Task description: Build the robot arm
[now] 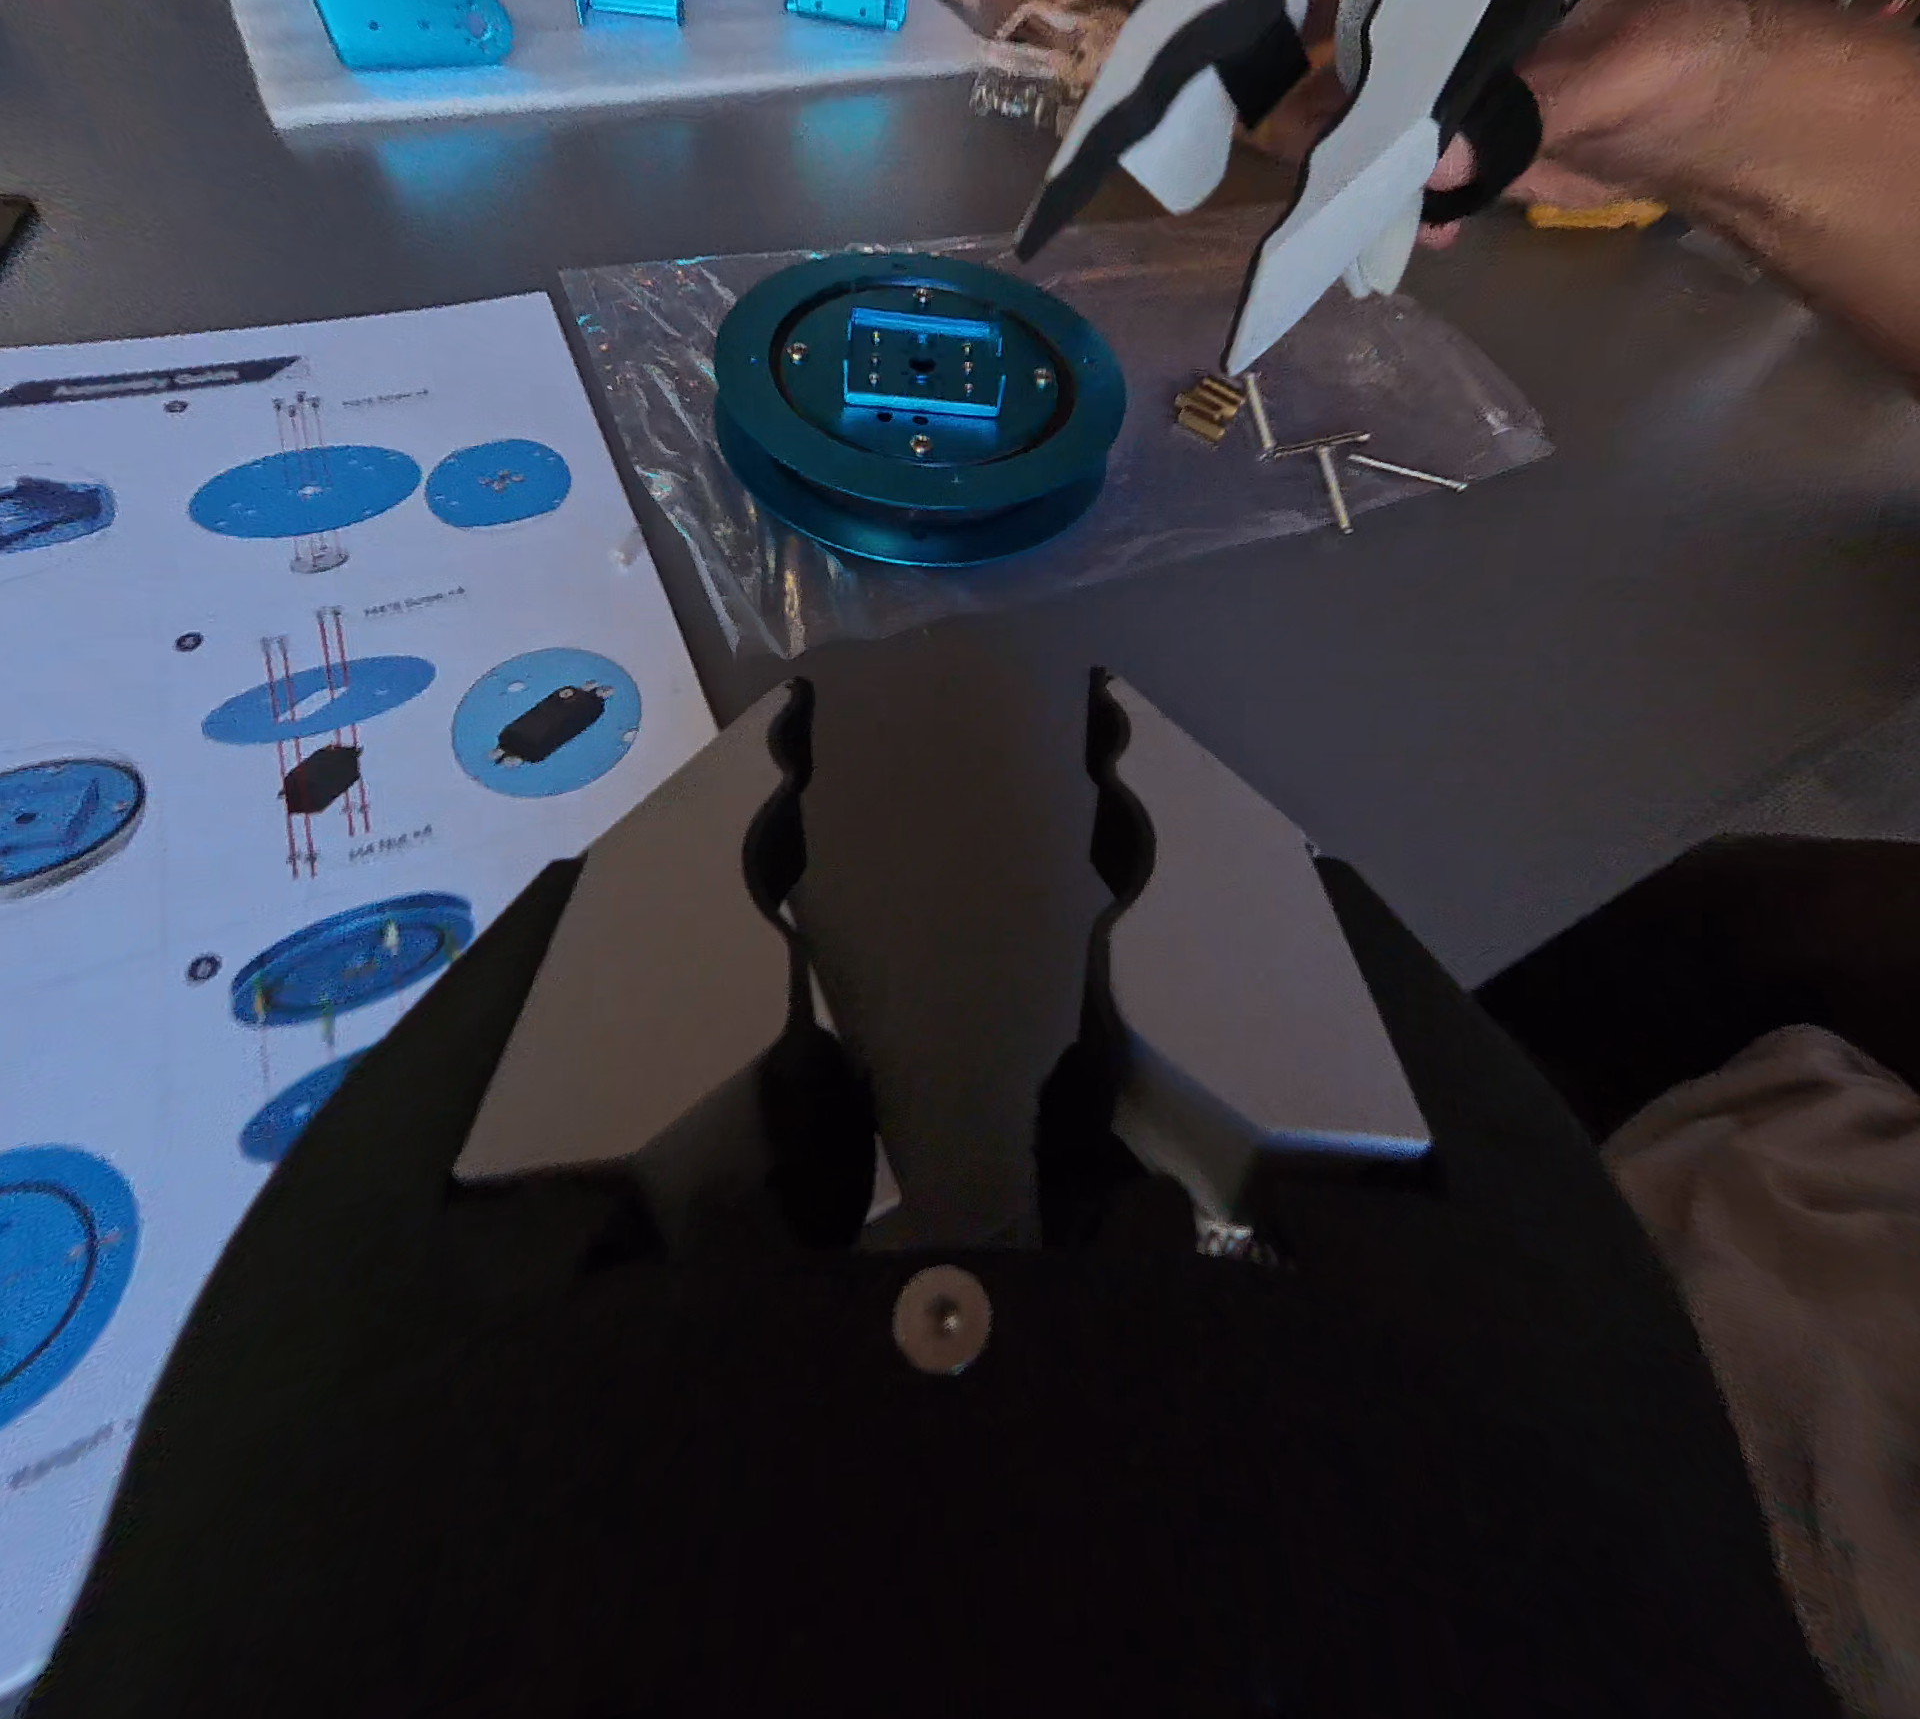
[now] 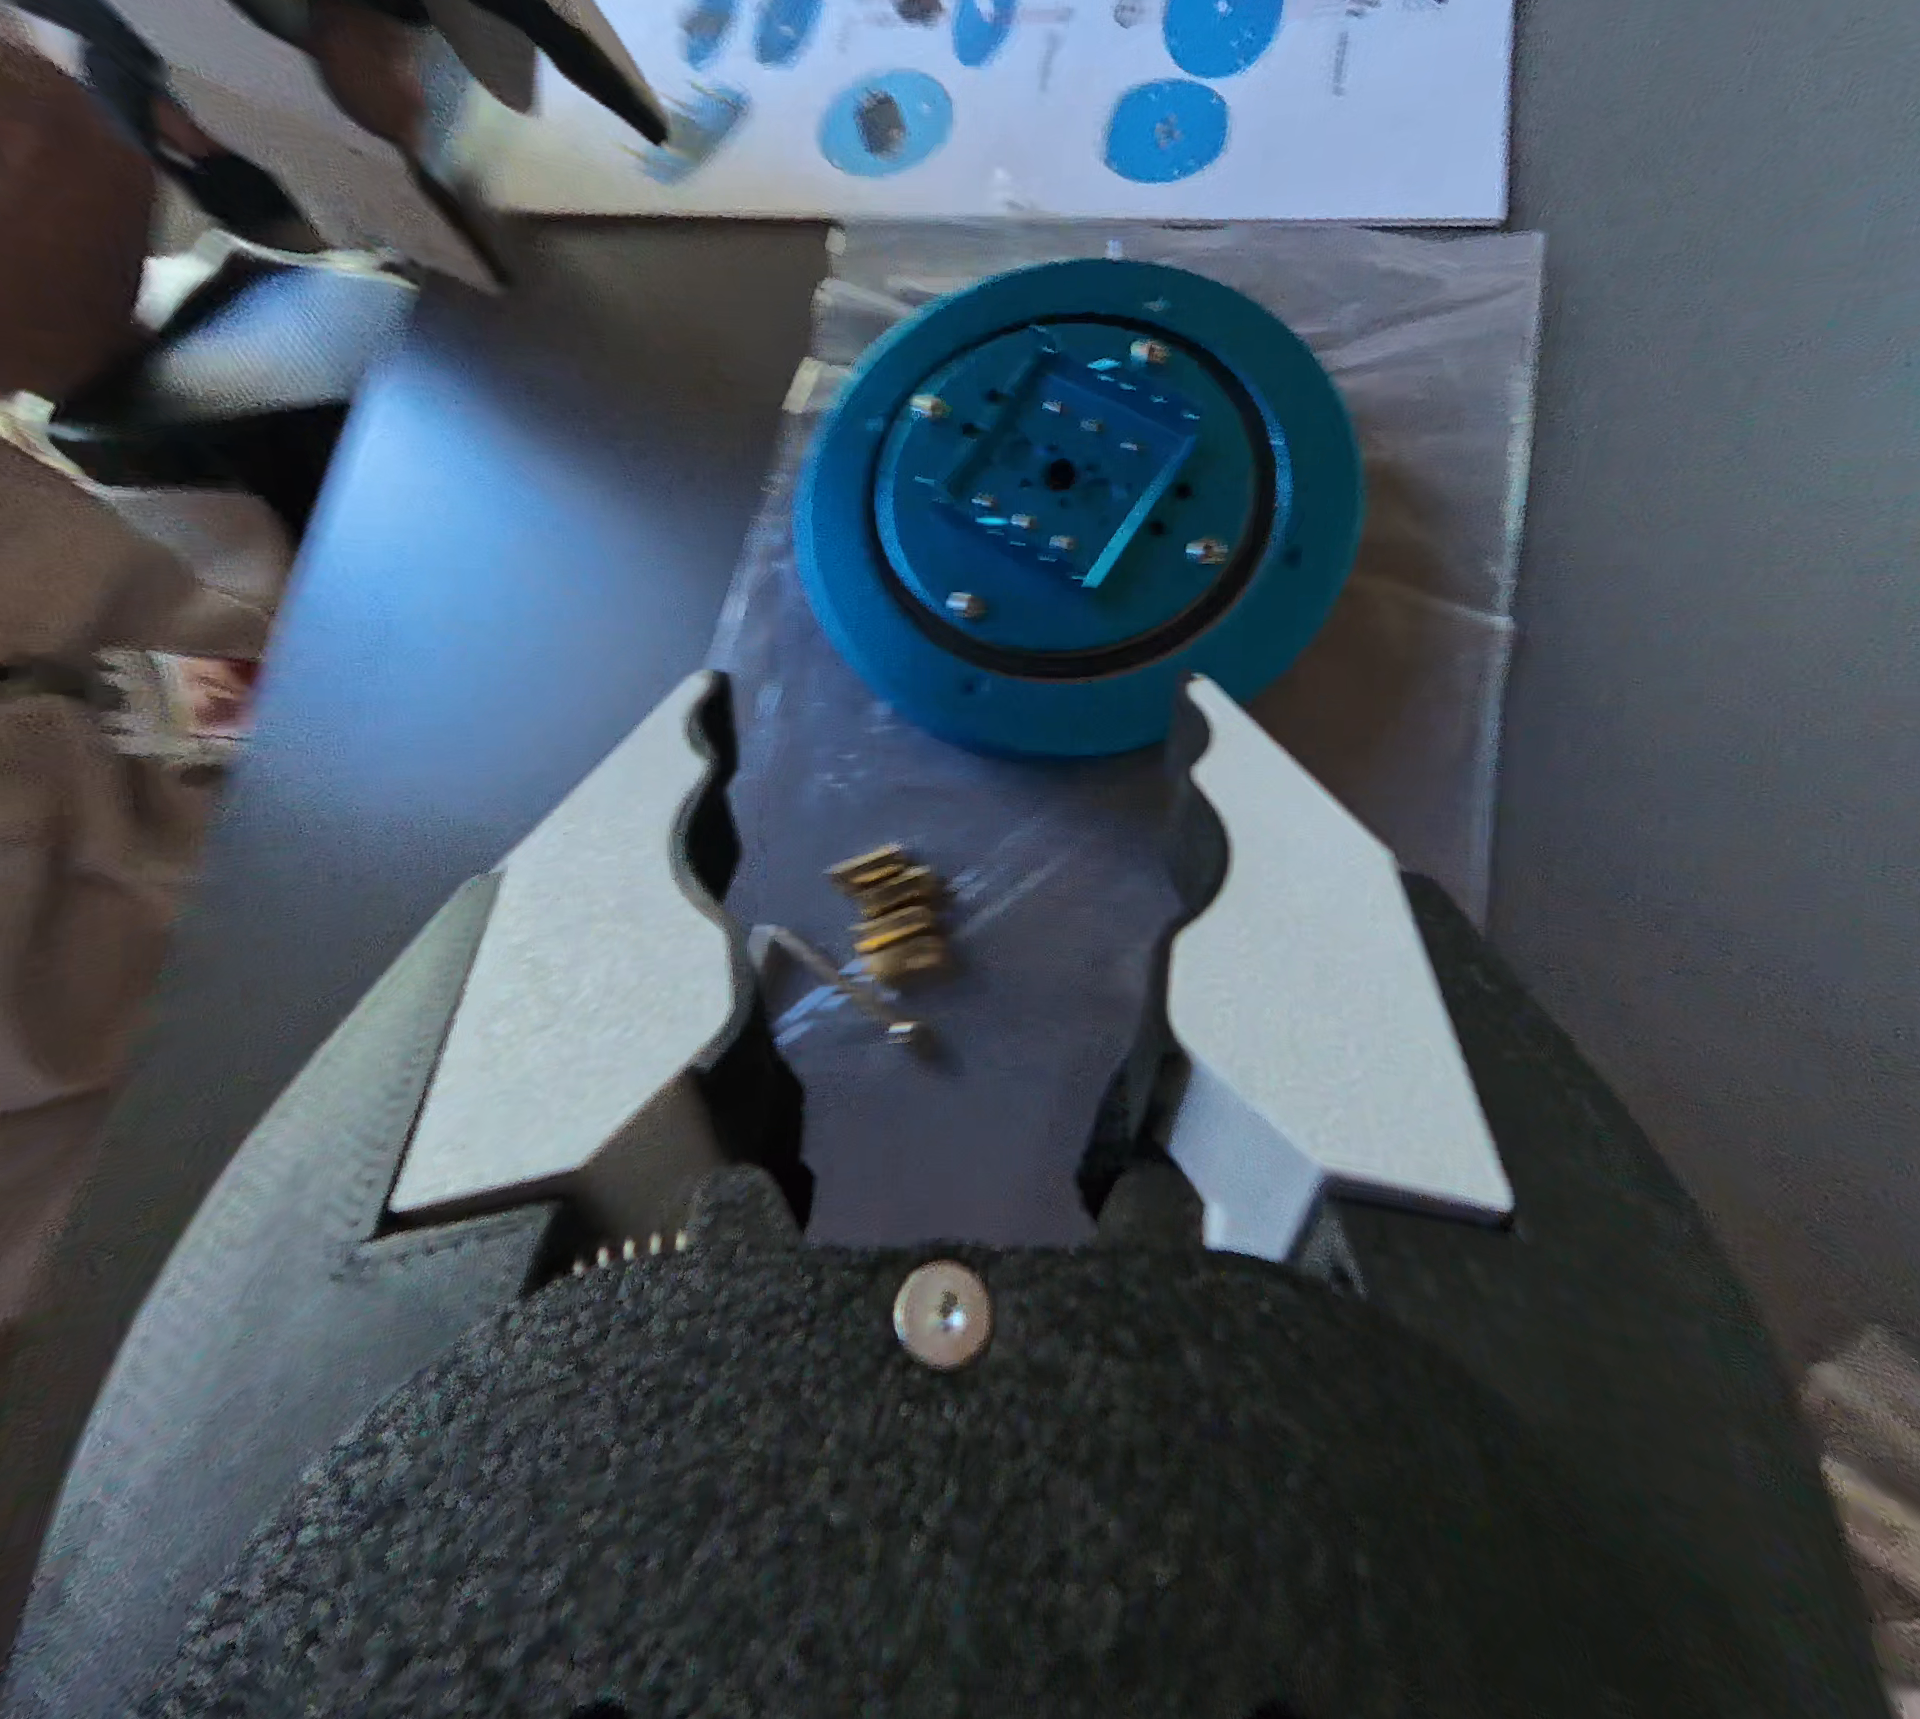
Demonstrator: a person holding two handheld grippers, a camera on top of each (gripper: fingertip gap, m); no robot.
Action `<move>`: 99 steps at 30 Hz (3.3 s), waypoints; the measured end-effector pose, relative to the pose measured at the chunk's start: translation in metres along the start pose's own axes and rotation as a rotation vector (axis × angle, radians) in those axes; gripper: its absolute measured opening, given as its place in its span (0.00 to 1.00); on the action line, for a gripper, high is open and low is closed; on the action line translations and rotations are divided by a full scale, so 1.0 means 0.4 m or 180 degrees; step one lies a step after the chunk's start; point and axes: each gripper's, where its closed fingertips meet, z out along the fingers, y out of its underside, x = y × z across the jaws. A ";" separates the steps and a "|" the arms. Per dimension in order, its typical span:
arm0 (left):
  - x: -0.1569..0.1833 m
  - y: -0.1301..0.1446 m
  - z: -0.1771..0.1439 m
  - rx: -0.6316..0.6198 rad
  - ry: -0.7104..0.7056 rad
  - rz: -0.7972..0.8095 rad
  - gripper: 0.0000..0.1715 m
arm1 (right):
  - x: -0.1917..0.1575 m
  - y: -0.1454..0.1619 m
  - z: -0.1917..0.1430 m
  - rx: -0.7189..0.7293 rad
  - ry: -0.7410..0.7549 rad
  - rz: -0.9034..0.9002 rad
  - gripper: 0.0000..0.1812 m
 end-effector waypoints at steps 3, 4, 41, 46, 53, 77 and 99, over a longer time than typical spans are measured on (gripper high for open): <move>0.000 -0.001 0.063 -0.0244 -0.0106 0.0069 0.33 | 0.067 0.029 0.036 -0.0292 0.0144 -0.0262 0.58; 0.000 -0.008 0.076 -0.0256 -0.0157 0.0084 0.35 | 0.071 0.032 0.046 -0.0297 0.0089 -0.0270 0.58; -0.014 -0.003 0.182 -0.0798 -0.0215 0.0224 0.30 | 0.039 0.024 0.038 -0.0178 -0.0089 -0.0070 0.42; -0.012 -0.012 0.185 -0.0755 -0.0191 0.0216 0.29 | 0.045 0.038 0.044 -0.0207 -0.0127 0.0021 0.42; -0.017 -0.012 0.189 -0.0755 -0.0183 0.0189 0.30 | 0.048 0.039 0.040 -0.0199 -0.0139 0.0063 0.41; 0.020 -0.013 0.018 -0.0251 -0.0059 0.0181 0.29 | -0.087 0.138 -0.074 -0.0641 -0.0319 0.0271 0.12; 0.172 -0.123 0.141 0.0106 -0.0536 0.2618 0.23 | -0.125 0.071 -0.107 -0.0920 -0.0049 0.0084 0.01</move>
